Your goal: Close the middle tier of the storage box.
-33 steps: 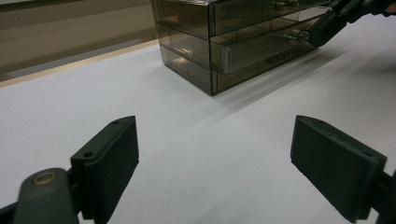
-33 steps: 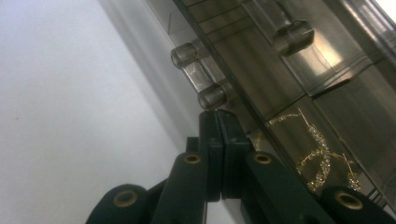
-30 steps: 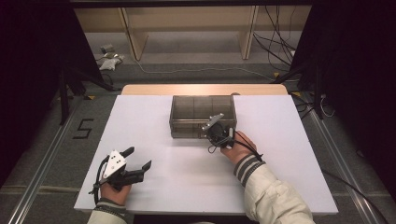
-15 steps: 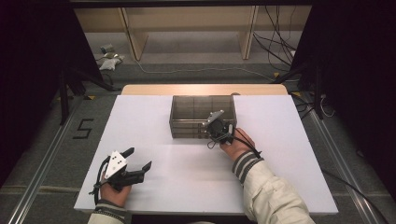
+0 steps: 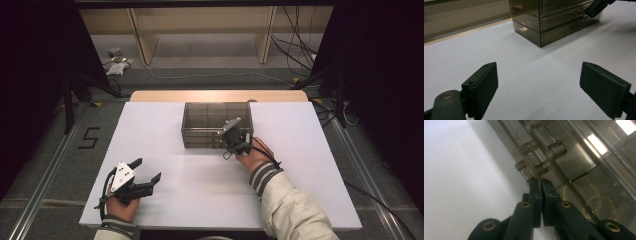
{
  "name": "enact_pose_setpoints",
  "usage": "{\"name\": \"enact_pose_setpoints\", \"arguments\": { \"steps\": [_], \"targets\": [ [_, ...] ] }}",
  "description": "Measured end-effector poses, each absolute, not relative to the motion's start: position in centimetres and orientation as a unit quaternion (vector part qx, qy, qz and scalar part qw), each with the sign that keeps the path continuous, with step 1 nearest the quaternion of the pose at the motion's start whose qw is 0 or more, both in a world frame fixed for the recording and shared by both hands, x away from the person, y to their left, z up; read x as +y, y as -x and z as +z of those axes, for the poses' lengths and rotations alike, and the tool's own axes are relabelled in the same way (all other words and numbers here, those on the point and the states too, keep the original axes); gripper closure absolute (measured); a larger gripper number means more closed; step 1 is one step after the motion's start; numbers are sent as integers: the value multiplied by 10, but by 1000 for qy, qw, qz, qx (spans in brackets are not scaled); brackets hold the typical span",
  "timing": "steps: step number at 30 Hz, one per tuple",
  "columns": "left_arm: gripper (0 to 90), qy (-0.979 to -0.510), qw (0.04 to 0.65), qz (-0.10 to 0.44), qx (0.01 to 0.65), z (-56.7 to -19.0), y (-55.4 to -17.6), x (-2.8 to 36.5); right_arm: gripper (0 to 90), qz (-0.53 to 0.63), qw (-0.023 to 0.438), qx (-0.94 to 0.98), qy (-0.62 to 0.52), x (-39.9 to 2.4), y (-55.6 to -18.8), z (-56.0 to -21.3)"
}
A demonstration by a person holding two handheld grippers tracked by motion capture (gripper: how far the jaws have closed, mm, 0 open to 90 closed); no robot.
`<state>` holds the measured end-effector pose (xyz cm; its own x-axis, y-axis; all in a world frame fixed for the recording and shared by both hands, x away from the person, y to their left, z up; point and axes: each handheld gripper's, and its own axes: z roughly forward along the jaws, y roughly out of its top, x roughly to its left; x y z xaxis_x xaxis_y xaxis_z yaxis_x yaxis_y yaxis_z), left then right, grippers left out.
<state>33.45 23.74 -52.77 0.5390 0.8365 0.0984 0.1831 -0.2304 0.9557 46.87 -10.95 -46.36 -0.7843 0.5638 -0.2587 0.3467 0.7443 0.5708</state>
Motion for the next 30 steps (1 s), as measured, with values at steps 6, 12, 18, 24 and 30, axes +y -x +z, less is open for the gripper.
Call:
{"name": "enact_pose_setpoints", "arguments": {
  "steps": [6, 12, 18, 24, 30],
  "targets": [
    [153, -715, 508, 321, 358, -528, -334, 238, 827, 276, 211, 906, -242, -114, -458, -452],
    [153, -715, 507, 322, 358, -528, -335, 238, 762, 296, 212, 900, -240, -119, -448, -440],
    [153, -715, 507, 323, 358, -528, -335, 238, 721, 307, 214, 897, -236, -124, -442, -435],
    [153, -717, 507, 321, 355, -528, -334, 238, 686, 318, 213, 895, -230, -130, -439, -432],
    [153, -713, 513, 318, 358, -527, -335, 239, 603, 333, 211, 889, -232, -142, -433, -427]
  ]
}}
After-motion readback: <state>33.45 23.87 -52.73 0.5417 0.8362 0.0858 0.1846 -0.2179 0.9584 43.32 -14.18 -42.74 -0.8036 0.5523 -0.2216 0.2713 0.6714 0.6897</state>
